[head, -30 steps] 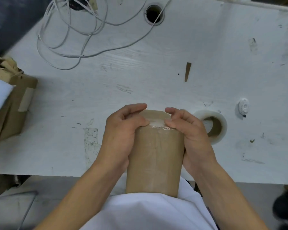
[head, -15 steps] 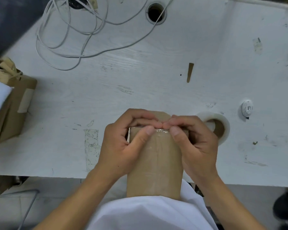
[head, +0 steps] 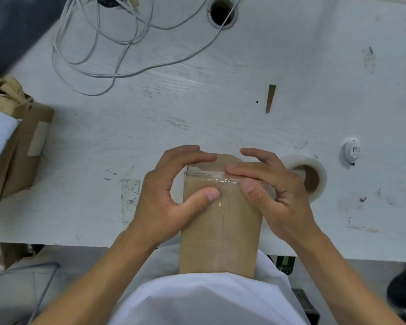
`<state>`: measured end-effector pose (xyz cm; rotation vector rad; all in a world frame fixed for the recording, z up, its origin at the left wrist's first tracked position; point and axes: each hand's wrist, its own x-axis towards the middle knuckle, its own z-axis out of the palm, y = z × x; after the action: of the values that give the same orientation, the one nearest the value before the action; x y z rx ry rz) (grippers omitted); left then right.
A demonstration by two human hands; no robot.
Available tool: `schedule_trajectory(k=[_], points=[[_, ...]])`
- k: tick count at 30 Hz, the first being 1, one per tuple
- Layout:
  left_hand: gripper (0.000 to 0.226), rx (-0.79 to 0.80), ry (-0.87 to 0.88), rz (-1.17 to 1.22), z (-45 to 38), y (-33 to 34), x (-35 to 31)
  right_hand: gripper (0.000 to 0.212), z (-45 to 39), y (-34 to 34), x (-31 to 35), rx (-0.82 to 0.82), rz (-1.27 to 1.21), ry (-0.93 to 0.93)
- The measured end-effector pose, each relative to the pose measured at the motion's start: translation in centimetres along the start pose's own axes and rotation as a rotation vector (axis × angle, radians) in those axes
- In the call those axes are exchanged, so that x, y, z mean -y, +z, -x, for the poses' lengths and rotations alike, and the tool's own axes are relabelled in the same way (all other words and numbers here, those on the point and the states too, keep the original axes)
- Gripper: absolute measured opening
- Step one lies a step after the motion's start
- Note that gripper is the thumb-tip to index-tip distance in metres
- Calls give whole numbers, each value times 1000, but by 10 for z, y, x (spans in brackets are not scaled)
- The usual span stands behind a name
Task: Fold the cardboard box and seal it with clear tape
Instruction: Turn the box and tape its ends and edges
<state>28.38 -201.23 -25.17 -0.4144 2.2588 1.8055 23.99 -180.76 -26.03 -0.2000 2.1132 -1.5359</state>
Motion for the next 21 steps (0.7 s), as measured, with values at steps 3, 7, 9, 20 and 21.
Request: schedule_trajectory(k=[3,7,9,20,21], points=[[46,-11,83,97,1,1,2,37,0,1,-1,-11,117,-137],[42,30,22,138,-7,-3,7,32,-1,6,-7,-12,-18,-158],[43,68,7,141,-9,-4,9,30,-1,3,-9,17,-68,-81],[43,263,102,-37,-19,-15,-13,87,2,-4,32,110,350,248],[40,268,114,-36,-18,-16,-16,101,8,-3,36,128,366,274]])
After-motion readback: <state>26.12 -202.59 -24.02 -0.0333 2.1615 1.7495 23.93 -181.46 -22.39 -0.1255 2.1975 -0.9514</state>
